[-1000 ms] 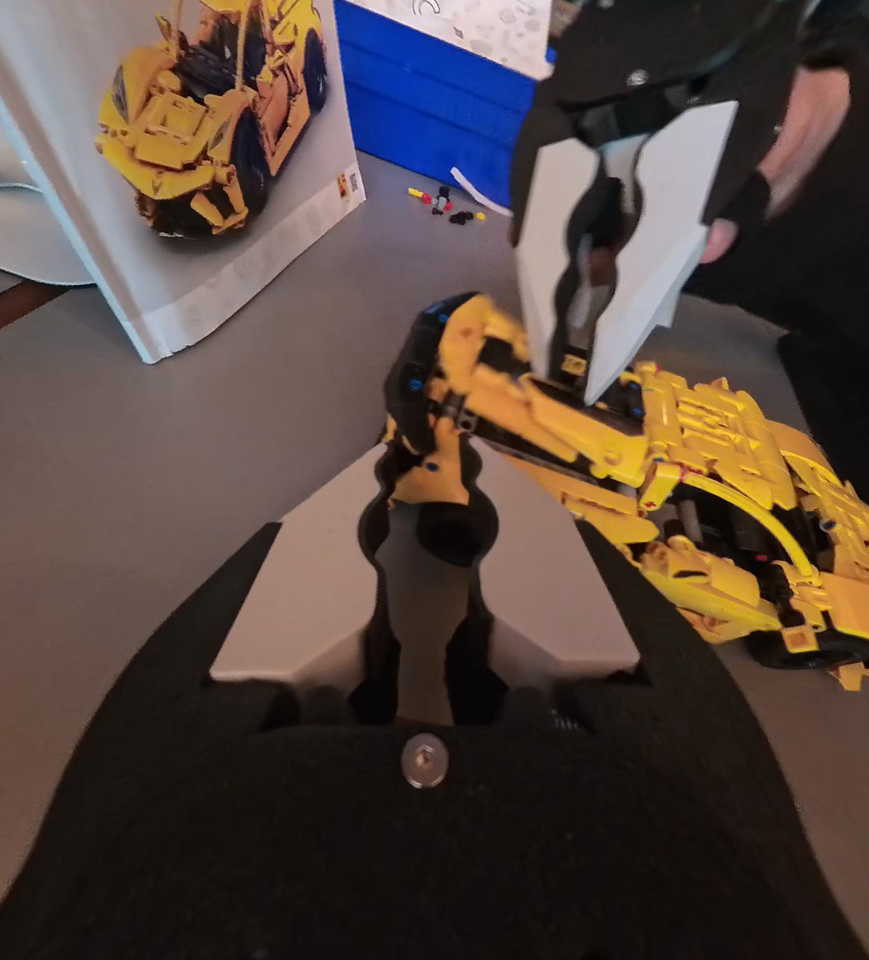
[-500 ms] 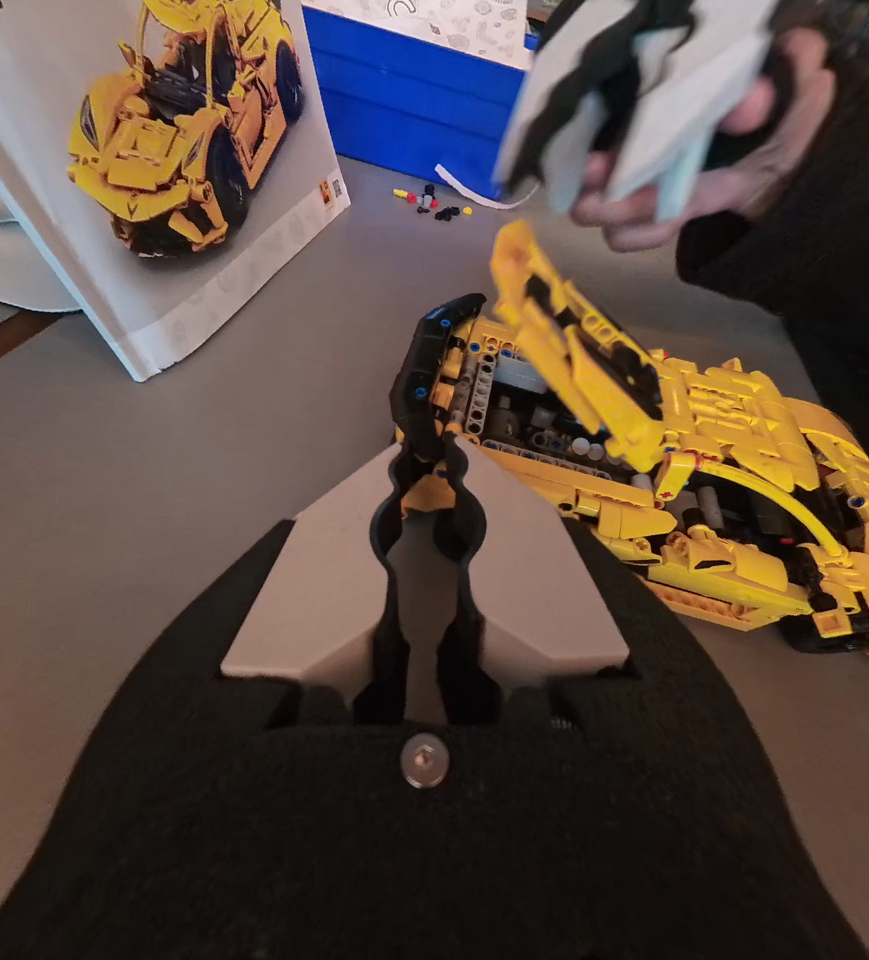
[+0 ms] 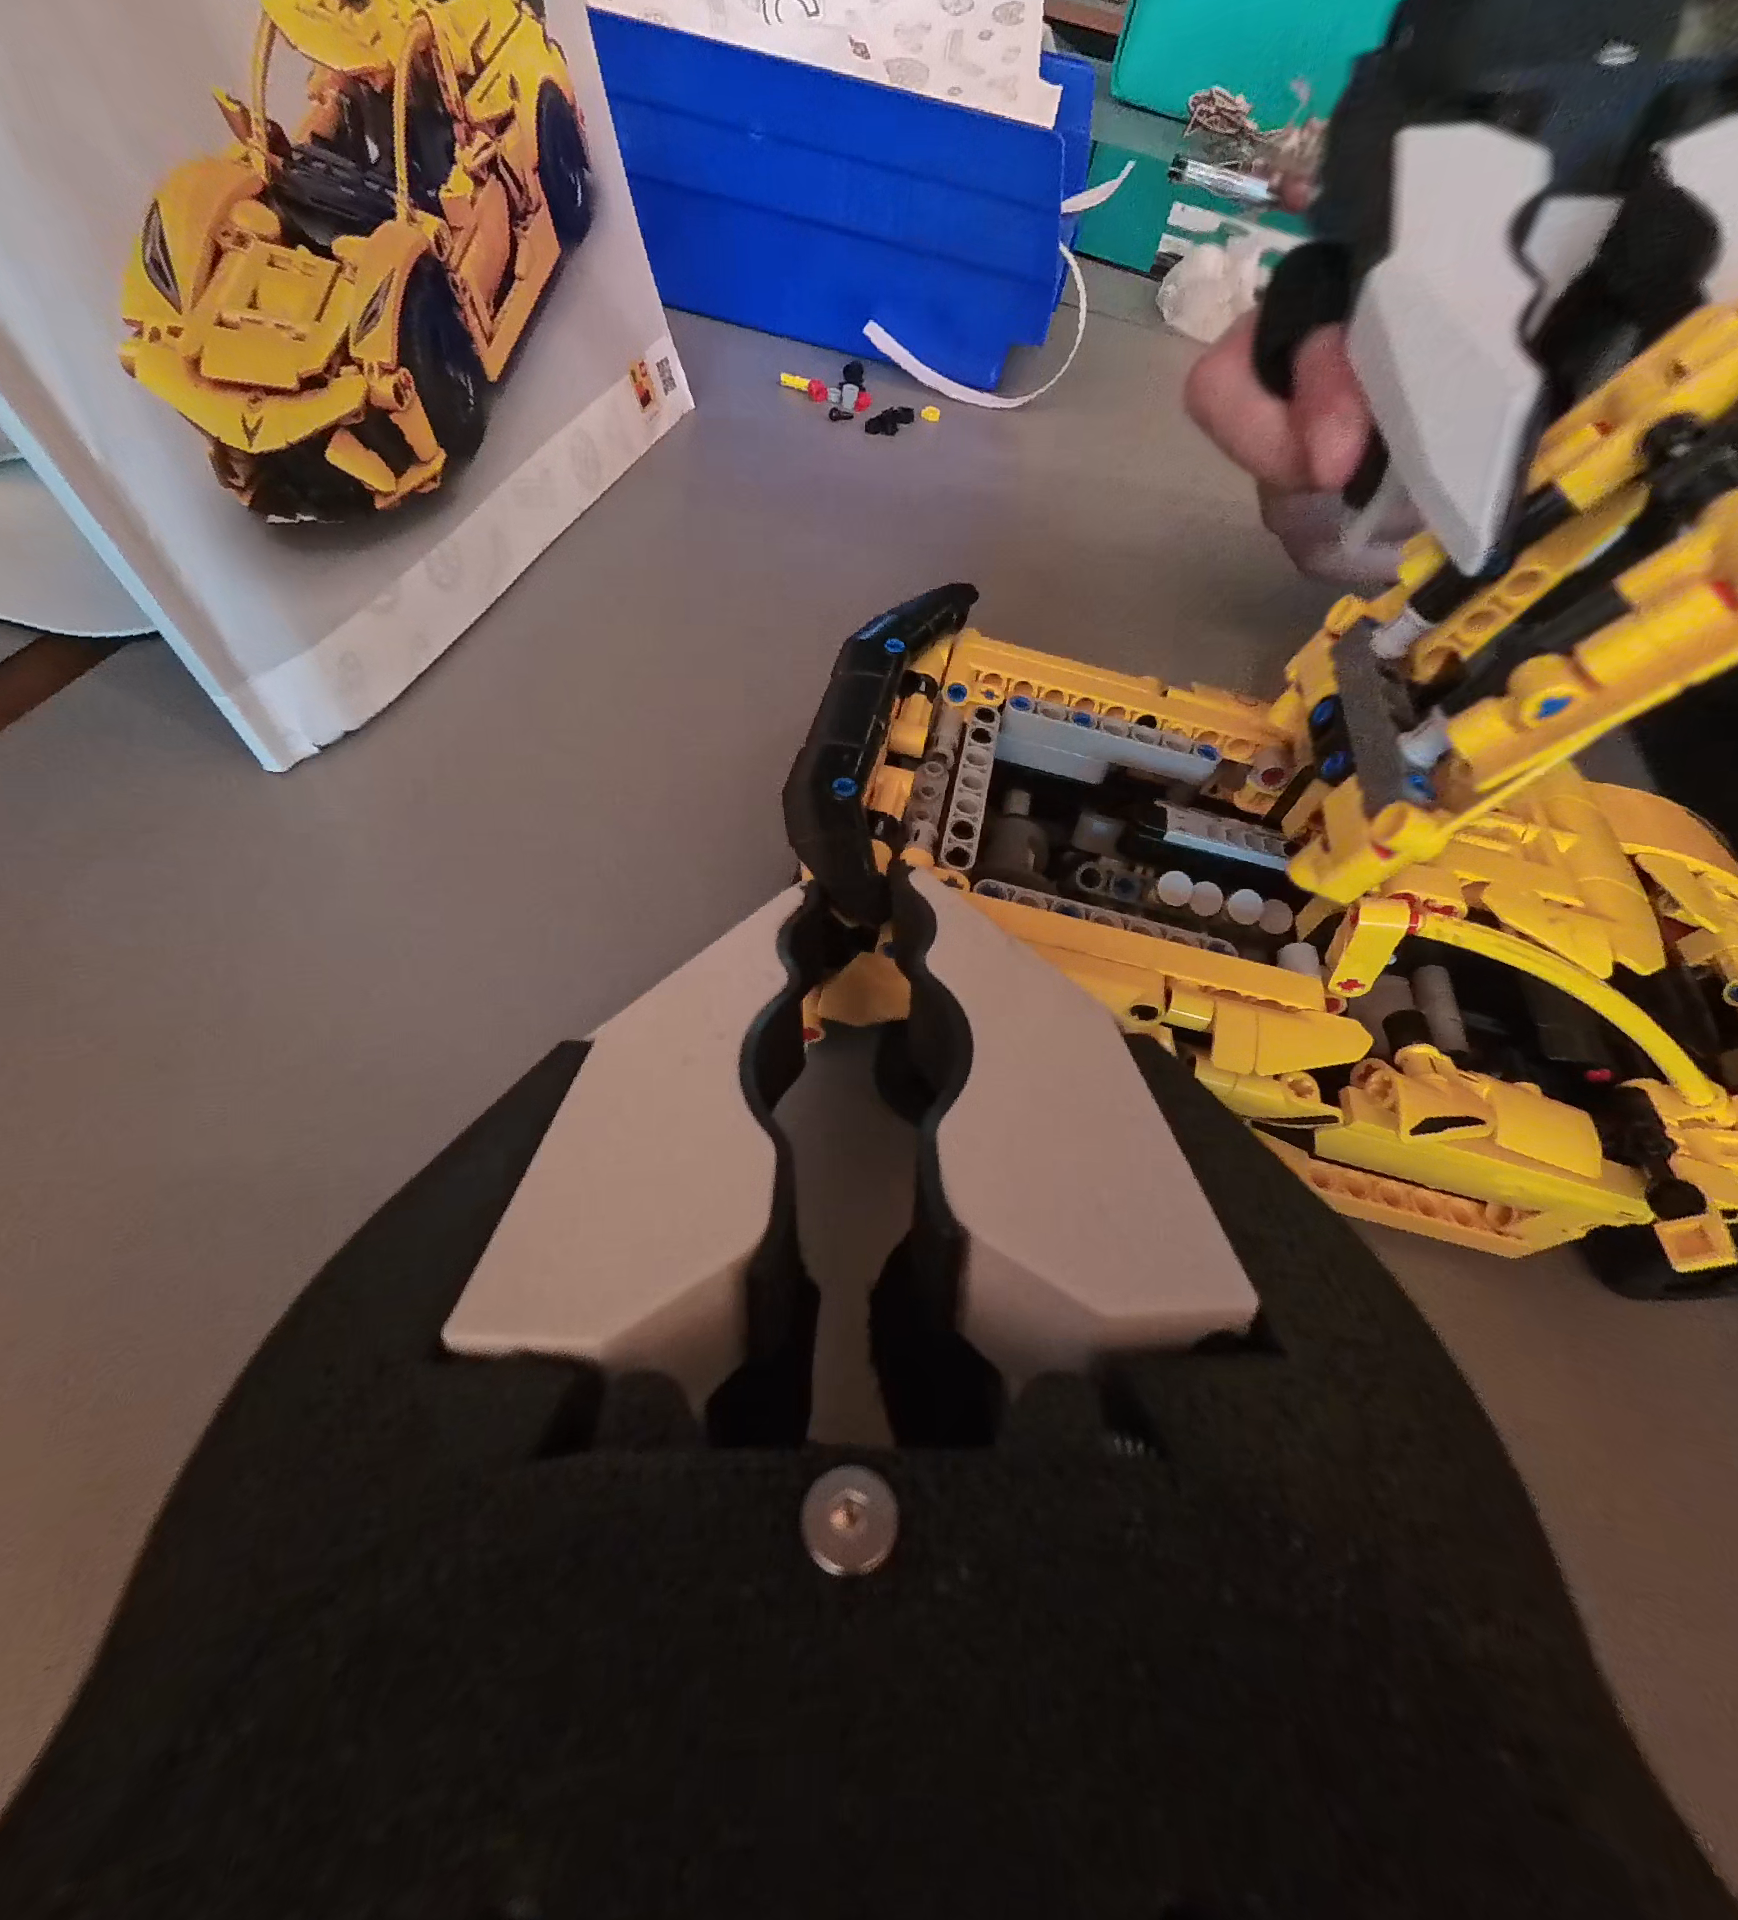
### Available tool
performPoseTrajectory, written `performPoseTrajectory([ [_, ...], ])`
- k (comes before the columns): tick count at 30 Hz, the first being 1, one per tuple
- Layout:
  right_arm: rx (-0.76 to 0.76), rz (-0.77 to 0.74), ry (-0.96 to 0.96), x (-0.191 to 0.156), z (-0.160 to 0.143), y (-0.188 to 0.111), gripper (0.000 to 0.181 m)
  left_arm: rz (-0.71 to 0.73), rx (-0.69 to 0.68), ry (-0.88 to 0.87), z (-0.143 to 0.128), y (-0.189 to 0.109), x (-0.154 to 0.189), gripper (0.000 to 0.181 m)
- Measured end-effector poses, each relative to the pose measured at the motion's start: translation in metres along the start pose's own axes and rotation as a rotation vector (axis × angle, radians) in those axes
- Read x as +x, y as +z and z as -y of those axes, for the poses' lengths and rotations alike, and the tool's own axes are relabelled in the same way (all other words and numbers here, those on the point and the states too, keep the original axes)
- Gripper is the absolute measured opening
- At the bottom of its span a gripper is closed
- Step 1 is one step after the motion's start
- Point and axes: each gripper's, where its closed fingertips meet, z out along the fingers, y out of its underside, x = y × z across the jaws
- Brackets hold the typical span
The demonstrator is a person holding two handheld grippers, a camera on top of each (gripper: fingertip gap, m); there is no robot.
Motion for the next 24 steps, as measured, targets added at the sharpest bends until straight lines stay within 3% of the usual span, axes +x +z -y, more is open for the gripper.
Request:
performPoseTrajectory([
  [5, -0.049, -0.104, -0.196, -0.009, -0.004, 0.001, 0.019, -0.032, -0.006, -0.016, -0.002, -0.012, 0.013, 0.017],
  [6, -0.067, -0.100, -0.202, -0.011, -0.005, 0.000, 0.018, -0.060, 0.011, 0.004, 0.000, -0.019, 0.022, 0.027],
  [10, -0.073, -0.077, -0.228, -0.020, -0.005, 0.001, 0.017, -0.215, 0.177, 0.105, 0.016, -0.043, 0.070, 0.035],
  [14, -0.069, -0.100, -0.284, -0.020, -0.007, -0.001, 0.016, -0.386, 0.147, 0.108, 0.016, -0.031, 0.107, 0.044],
  [20, -0.030, -0.087, -0.199, -0.014, -0.011, -0.005, 0.026, -0.366, 0.090, 0.169, 0.015, -0.004, 0.117, 0.046],
  [24, -0.061, -0.099, -0.109, 0.003, -0.028, -0.013, 0.034, -0.373, 0.060, 0.109, 0.008, 0.003, 0.115, 0.025],
])
